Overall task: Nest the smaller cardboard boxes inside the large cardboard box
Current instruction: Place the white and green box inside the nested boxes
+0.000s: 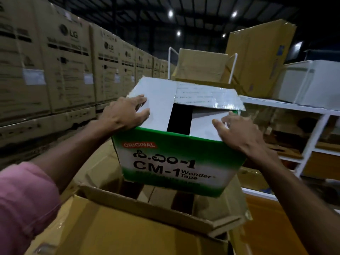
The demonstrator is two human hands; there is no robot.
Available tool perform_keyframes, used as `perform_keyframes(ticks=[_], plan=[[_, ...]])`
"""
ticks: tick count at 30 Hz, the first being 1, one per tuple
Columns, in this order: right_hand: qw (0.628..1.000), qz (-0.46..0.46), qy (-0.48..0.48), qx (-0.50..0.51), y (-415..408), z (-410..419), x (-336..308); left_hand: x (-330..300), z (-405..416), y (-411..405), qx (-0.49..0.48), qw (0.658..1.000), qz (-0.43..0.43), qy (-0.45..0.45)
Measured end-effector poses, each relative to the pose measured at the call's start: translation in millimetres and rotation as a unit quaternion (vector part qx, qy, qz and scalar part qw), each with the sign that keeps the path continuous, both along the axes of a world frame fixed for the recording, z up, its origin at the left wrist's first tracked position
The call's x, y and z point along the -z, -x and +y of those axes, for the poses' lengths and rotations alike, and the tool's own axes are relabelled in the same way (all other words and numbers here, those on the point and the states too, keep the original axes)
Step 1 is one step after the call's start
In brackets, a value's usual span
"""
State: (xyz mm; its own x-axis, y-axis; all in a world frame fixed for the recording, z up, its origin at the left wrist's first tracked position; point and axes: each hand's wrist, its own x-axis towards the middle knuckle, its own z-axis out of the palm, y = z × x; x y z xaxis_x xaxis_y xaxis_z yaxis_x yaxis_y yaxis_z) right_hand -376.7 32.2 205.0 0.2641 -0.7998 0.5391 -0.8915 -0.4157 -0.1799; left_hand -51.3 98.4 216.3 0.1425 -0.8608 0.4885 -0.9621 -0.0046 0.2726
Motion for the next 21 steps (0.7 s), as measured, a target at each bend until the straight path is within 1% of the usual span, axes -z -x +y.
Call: perform_keyframes(ticks=[5,8,12,16,19,21], plan=[[0.997,0.030,-0.070,0.003,-49,-6,40,44,-16,-52,-0.001,0.996,0.025,-0.081],[0.993,0.026,-0.117,0.021,-65,-11,66,69,-28,-67,0.011,0.993,0.033,-0.117],[0.986,0.052,-0.152,0.032,-73,-19,96,100,-55,-76,0.046,0.990,0.004,-0.130],[0.982,0.049,-0.175,0.043,-80,-31,115,120,-78,-83,0.048,0.987,-0.030,-0.150],[0.979,0.049,-0.198,0.028,-89,-44,136,150,-88,-98,0.062,0.984,-0.005,-0.164],[0.973,0.064,-0.219,0.026,-94,-54,158,177,-96,-108,0.083,0.978,0.016,-0.191]])
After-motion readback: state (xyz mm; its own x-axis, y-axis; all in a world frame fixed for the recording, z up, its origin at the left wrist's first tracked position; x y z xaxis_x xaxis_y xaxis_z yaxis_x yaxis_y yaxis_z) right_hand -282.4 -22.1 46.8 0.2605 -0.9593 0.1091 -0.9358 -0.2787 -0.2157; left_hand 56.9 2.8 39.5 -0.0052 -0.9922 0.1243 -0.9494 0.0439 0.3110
